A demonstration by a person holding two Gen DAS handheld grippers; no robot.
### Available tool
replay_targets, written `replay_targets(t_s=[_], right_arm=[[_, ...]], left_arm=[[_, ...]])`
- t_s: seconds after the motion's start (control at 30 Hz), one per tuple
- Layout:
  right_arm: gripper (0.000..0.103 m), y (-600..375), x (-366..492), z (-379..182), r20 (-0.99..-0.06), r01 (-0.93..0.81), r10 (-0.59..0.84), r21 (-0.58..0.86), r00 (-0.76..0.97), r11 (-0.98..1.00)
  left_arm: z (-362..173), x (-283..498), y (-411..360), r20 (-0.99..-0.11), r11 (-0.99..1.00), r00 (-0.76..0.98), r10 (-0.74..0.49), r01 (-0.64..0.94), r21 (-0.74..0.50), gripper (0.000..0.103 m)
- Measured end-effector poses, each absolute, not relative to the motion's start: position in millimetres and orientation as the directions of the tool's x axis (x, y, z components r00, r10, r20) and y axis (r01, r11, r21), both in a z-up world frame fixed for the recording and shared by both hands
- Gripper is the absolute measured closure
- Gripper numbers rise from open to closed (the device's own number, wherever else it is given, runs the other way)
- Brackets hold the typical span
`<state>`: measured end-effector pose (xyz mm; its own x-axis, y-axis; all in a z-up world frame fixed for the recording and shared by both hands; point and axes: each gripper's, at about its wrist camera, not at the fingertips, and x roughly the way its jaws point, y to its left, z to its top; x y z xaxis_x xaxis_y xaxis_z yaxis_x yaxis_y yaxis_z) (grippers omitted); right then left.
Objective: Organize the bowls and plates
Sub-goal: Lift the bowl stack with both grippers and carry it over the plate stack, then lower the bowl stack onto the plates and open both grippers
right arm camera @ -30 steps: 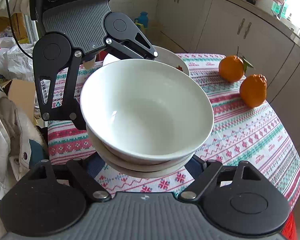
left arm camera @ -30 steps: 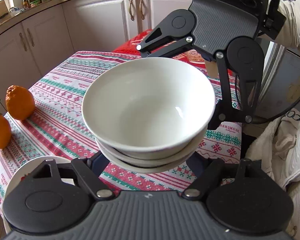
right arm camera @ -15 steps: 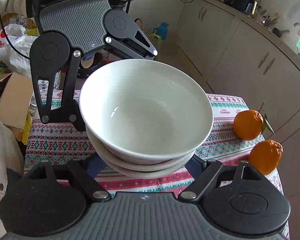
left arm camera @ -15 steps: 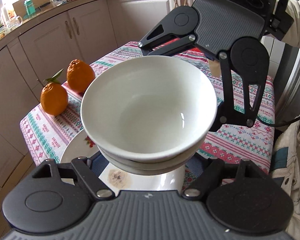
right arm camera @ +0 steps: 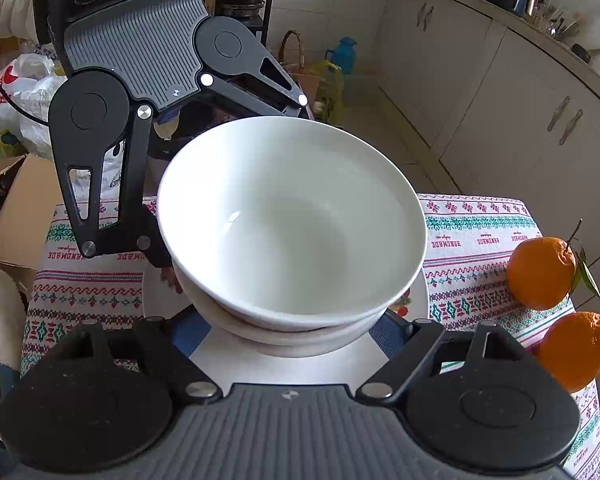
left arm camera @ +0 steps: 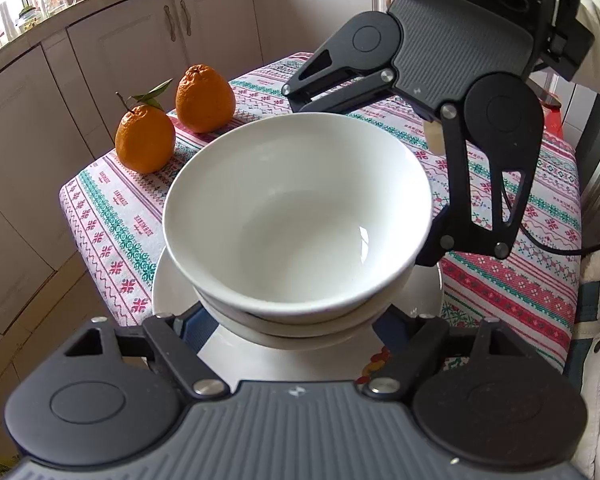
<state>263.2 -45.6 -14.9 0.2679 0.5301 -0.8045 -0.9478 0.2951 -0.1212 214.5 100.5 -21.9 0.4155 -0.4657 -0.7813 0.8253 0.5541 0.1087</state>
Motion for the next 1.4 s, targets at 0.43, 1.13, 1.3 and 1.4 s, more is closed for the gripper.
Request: replay_targets(t_s=[0.43, 1.13, 1.3, 1.4], right_arm=[[0.015, -50.7, 270.3, -20.3, -0.8, -0.943, 0.55, -0.06, 0.241, 0.327], [0.0, -90.0, 188.8, 9.0, -0.713, -0.74, 0.451, -0.14, 0.536, 0.658], [0.0, -103.1, 159.8, 14.3, -0.686, -0.468, 0.284, -0.092, 0.669, 0.879], [0.0, -113.1, 136.3, 21.1, -0.643, -0.327, 0.203, -0.079, 0.739, 0.942]], left_arm=[[-22.3, 218.1, 102.7, -0.773, 0.568, 0.421, -0.475, 0.817, 0.096, 0.02], [-2.8, 113.2, 97.9, -0.521, 0.845, 0.787, -0.33, 0.492, 0.208, 0.001], [13.0, 85.9, 85.1, -0.502, 0.95, 0.837, -0.219, 0.3, 0.085, 0.001], [21.8, 72.1, 75.3, -0.509, 0.978, 0.846, -0.16, 0.204, 0.031, 0.001]])
